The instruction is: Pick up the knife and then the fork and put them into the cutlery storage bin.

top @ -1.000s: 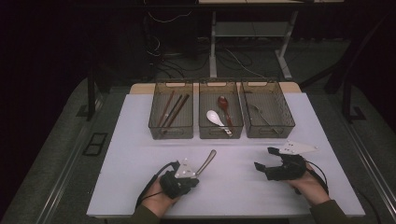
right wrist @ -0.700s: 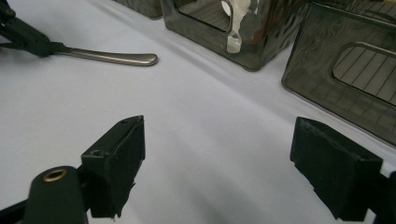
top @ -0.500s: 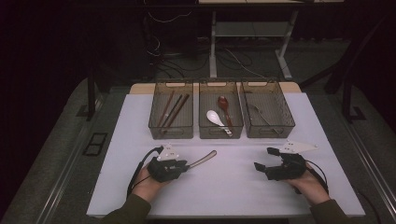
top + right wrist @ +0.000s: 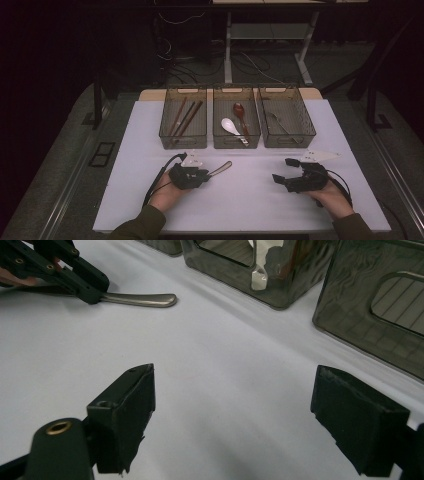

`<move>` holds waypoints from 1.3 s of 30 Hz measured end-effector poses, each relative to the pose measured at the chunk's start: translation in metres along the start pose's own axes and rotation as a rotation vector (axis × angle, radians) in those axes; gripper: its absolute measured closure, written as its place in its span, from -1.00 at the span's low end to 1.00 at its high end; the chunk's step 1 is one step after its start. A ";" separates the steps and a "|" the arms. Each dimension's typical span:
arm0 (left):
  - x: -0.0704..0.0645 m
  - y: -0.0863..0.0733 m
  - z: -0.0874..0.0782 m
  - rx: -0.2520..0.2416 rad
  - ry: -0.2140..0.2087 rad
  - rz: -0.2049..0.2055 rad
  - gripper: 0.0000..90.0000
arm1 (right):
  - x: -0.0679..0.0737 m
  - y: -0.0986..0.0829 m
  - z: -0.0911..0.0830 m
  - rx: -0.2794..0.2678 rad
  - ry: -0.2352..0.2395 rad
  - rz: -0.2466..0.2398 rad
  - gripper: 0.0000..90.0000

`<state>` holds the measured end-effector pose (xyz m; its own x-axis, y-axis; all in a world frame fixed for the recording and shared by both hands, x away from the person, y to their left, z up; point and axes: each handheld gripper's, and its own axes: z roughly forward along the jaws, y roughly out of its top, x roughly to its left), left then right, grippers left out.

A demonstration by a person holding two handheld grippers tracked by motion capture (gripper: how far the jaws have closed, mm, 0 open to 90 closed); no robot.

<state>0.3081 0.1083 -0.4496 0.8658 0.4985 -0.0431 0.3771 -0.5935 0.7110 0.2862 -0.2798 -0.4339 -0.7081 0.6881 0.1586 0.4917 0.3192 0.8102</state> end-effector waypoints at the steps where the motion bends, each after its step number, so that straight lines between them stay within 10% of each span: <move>1: -0.001 0.000 0.000 0.000 0.001 0.008 0.72 | 0.000 0.000 0.000 0.001 0.001 0.000 -0.61; 12: -0.002 0.000 -0.001 0.007 -0.004 0.050 0.77 | 0.000 -0.001 0.004 0.039 0.060 0.023 -0.61; 21: -0.006 0.003 -0.006 0.005 -0.044 0.079 0.78 | 0.008 0.007 0.004 0.109 0.173 -0.060 -0.69; 39: -0.040 0.046 -0.002 -0.055 -0.242 0.278 0.77 | 0.022 0.061 0.025 0.208 0.369 -0.242 -0.53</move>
<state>0.2899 0.0626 -0.4136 0.9878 0.1554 -0.0033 0.1043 -0.6468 0.7555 0.3136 -0.2292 -0.3952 -0.9287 0.3127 0.1993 0.3545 0.5907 0.7248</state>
